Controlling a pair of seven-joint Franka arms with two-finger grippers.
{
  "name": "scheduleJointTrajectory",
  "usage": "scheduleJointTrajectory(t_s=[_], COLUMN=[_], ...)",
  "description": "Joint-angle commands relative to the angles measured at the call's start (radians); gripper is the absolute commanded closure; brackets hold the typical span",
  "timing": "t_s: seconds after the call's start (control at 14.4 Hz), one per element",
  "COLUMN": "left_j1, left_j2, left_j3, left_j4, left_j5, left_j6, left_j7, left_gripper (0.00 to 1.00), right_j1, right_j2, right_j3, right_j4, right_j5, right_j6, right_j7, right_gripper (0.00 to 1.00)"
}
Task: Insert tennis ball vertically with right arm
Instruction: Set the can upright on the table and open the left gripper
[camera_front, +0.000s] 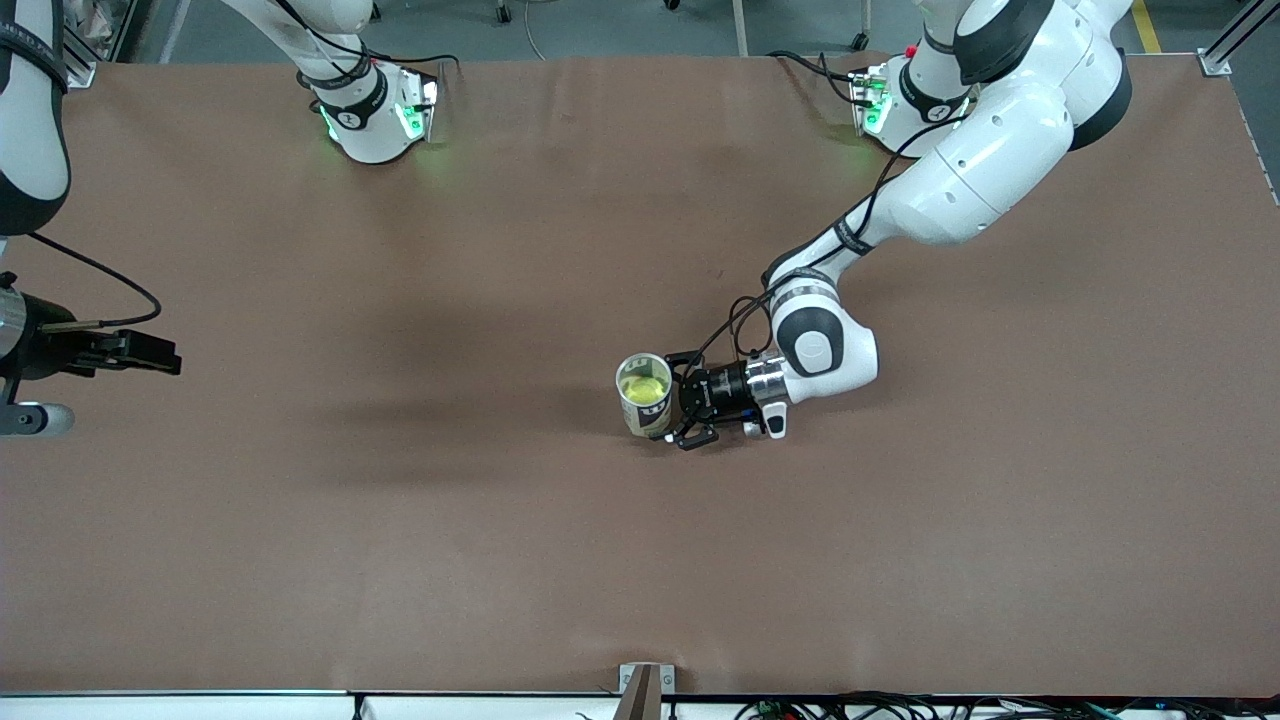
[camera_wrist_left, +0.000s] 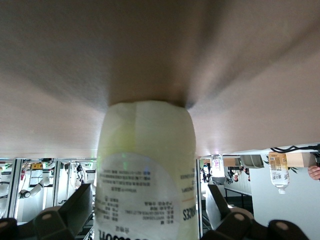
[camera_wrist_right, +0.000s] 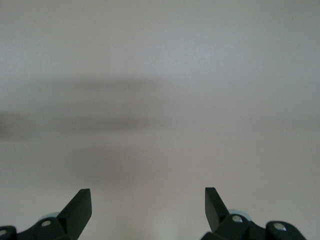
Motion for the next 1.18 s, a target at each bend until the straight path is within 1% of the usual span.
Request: scheduleJointTrajectory(t_s=[0.0, 0.07, 0.14, 0.28, 0.35, 0.42, 0.55, 0.69, 0.76, 0.9, 1.11], left_j1=[0.04, 0.043, 0.058, 0.081, 0.092, 0.104, 0.124, 0.147, 0.158, 0.187, 0.236], left_j2=[-0.05, -0.061, -0.067, -0.087, -0.105, -0.118, -0.139, -0.173, -0.194, -0.24, -0.3], left_j3=[-0.008, -0.008, -0.008, -0.01, -0.01, -0.01, -0.01, -0.01, -0.01, -0.008, -0.005], left_j4=[-0.067, -0.077, -0.089, -0.113, -0.13, -0.146, -0.17, -0.192, -0.207, -0.231, -0.259], left_j5=[-0.026, -0.025, -0.023, -0.017, -0.017, -0.017, -0.011, 0.023, 0.055, 0.127, 0.313], left_j6=[-0.004, -0.018, -0.029, -0.033, -0.052, -0.067, -0.075, -0.075, -0.075, -0.075, -0.075], left_j7=[0.023, 0.023, 0.023, 0.021, 0.019, 0.019, 0.019, 0.013, 0.012, 0.003, 0.001], left_gripper=[0.0, 0.0, 0.0, 0.0, 0.0, 0.0, 0.0, 0.0, 0.0, 0.0, 0.0], right_j1=[0.071, 0.102, 0.129, 0.162, 0.182, 0.191, 0.186, 0.188, 0.195, 0.243, 0.257], right_j2=[-0.054, -0.071, -0.089, -0.103, -0.12, -0.135, -0.183, -0.244, -0.267, -0.301, -0.341], right_j3=[-0.082, -0.135, -0.178, -0.251, -0.275, -0.288, -0.291, -0.294, -0.309, -0.373, -0.415], right_j4=[-0.016, -0.024, -0.033, -0.039, -0.045, -0.067, -0.122, -0.186, -0.206, -0.241, -0.286], right_j5=[0.042, 0.046, 0.048, 0.055, 0.055, 0.055, 0.055, 0.063, 0.065, 0.071, 0.085], right_j6=[0.002, 0.011, 0.017, 0.004, -0.012, -0.016, -0.016, -0.013, -0.013, -0.013, -0.013], right_j7=[-0.024, -0.038, -0.093, -0.142, -0.144, -0.144, -0.144, -0.144, -0.146, -0.152, -0.199], right_gripper=[0.0, 0.0, 0.0, 0.0, 0.0, 0.0, 0.0, 0.0, 0.0, 0.0, 0.0])
